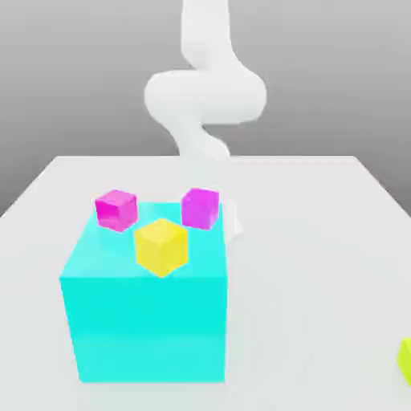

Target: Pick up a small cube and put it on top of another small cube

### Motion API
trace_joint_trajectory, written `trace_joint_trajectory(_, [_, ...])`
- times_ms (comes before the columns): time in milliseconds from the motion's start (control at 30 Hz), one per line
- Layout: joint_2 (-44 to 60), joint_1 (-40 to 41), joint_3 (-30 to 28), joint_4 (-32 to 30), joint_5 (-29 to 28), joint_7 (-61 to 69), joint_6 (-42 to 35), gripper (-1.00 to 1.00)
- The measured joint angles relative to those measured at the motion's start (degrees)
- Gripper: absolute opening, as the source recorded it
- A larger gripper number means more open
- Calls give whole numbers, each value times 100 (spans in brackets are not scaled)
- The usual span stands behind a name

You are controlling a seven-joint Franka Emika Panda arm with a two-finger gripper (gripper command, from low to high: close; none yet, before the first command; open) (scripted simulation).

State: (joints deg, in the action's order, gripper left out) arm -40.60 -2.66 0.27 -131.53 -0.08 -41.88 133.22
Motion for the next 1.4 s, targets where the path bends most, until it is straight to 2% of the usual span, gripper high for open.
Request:
trace_joint_trajectory(300, [1904, -865, 201, 91, 14, 1471, 522, 0])
trace_joint_trajectory(600, [3774, -1555, 639, 182, -85, 2835, 1033, 0])
trace_joint_trajectory(967, [6099, -2296, 1088, 302, -781, 4092, 1640, 0])
trace_joint_trajectory(1100, [6935, -2491, 939, 457, -1089, 4011, 2183, 0])
trace_joint_trajectory(1133, [7104, -2537, 884, 494, -1141, 3977, 2312, -100])
trace_joint_trajectory(1400, [6995, -2512, 922, 468, -1109, 4005, 2216, -100])
